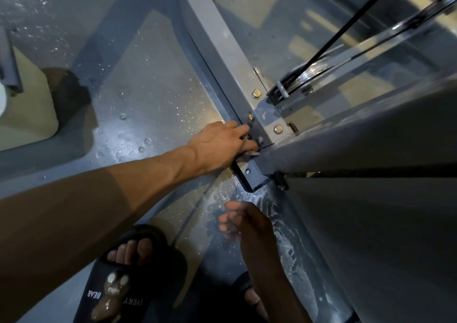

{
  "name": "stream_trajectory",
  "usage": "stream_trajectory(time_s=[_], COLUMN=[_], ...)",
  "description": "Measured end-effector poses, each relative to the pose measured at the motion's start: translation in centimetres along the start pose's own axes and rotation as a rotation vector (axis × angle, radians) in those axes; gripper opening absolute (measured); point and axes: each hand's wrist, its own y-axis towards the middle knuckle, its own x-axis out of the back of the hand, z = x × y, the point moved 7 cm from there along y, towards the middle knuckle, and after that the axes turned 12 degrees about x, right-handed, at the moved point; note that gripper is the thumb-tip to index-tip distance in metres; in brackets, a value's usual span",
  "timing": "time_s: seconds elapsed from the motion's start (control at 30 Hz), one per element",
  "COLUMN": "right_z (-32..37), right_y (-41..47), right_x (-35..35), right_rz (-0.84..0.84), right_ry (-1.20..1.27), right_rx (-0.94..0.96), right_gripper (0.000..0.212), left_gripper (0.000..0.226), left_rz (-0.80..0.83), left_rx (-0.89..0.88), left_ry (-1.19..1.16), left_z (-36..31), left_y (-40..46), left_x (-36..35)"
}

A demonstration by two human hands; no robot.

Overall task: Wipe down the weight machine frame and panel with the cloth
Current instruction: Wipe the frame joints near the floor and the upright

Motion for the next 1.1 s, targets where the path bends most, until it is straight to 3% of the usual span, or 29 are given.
stream_trajectory(time_s=[0.23,0.3,0.4,0.47,0.6,0.8,0.97,1.1], right_z=[-0.1,0.1,0.5,0.5,0.4,-0.1,0.0,-0.2], right_y=[-0.4,-0.2,0.0,0.0,-0.2,-0.2,-0.1,-0.4], right_x=[0.1,0.1,-0.1,-0.1,0.2,-0.4,-0.2,-0.2], right_rz=[0.011,0.011,-0.007,-0.017,-0.001,0.025,0.017,0.021], right_ry=[-0.014,0.000,0.026,0.033,0.004,0.024,0.005,0.001], right_rx=[-0.008,0.001,0.016,0.008,0.022,0.002,0.026,0.011], right_gripper=[0.022,0.021,0.013,0.013,0.013,0.031,0.032,0.032], left_gripper=[0.022,0.018,0.027,0.026,0.013,0.032,0.022,0.022], left_rz=[0.097,0.058,0.024,0.046,0.107,0.047,0.074,0.113], left_rx=[0.029,0.105,0.327,0.386,0.397,0.377,0.214,0.233], left_ry=[-0.099,-0.077,-0.229,-0.296,-0.286,-0.247,-0.267,-0.276], left_z=[-0.1,-0.5,-0.9,-0.6,0.5,-0.4,0.1,0.5], left_y=[0.5,0.5,-0.3,-0.5,-0.7,0.9,-1.0,0.0], left_x=[-0.4,-0.2,-0.8,-1.0,-0.9,0.1,-0.9,-1.1])
